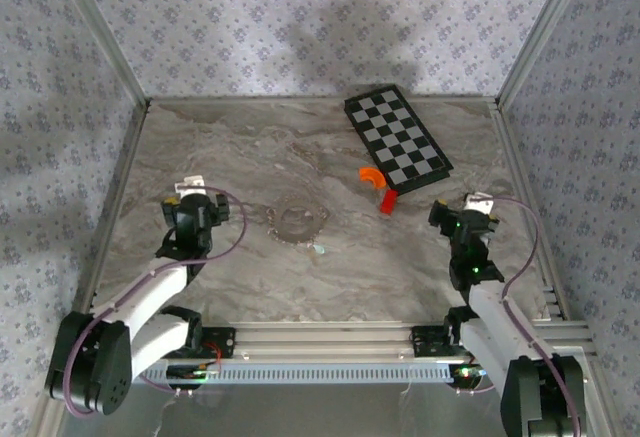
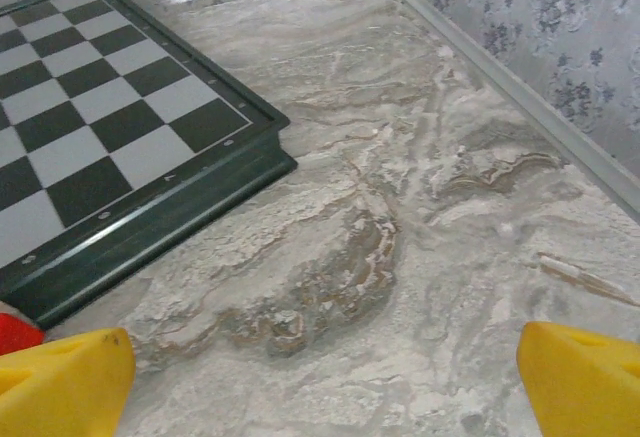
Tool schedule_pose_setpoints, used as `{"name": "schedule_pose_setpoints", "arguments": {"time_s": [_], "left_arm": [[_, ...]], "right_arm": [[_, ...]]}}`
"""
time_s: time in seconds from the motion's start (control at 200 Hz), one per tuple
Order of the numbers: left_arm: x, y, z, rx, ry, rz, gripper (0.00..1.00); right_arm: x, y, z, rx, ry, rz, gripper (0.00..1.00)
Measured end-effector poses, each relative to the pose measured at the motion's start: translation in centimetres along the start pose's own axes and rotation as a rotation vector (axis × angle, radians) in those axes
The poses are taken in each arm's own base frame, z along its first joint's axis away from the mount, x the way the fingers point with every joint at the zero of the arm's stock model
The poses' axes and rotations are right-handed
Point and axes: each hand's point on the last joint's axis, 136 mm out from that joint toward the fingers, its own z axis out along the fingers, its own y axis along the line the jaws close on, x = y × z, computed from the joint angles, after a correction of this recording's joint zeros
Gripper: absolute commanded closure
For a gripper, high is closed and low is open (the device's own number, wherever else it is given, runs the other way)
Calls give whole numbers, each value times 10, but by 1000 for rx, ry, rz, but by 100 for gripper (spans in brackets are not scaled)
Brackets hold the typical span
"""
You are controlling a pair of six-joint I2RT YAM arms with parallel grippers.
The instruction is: Put the keys on the keyring
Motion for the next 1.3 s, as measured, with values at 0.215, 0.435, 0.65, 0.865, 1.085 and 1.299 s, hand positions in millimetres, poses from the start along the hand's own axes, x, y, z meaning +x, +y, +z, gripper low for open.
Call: {"name": "schedule_pose_setpoints", "arguments": {"time_s": [0.215, 0.435, 0.65, 0.865, 1.085, 1.299], "left_arm": [[0, 16, 8, -61, 3, -15, 0], [1, 22, 11, -83, 0, -38, 0], [27, 31, 22, -133, 58, -39, 0], [32, 36, 30, -171, 62, -39, 0], [34, 38, 43, -194, 77, -39, 1], [23, 45, 51, -211, 38, -76, 1]], "right_arm": [[3, -2, 10, 17, 0, -33, 0], [6, -3, 15, 24, 4, -70, 0], [7, -3, 20, 30, 2, -92, 0], [19, -4, 29, 48, 44, -119, 0], [16, -3, 37, 50, 25, -113, 0], [10, -5, 44, 56, -1, -95, 0]]}}
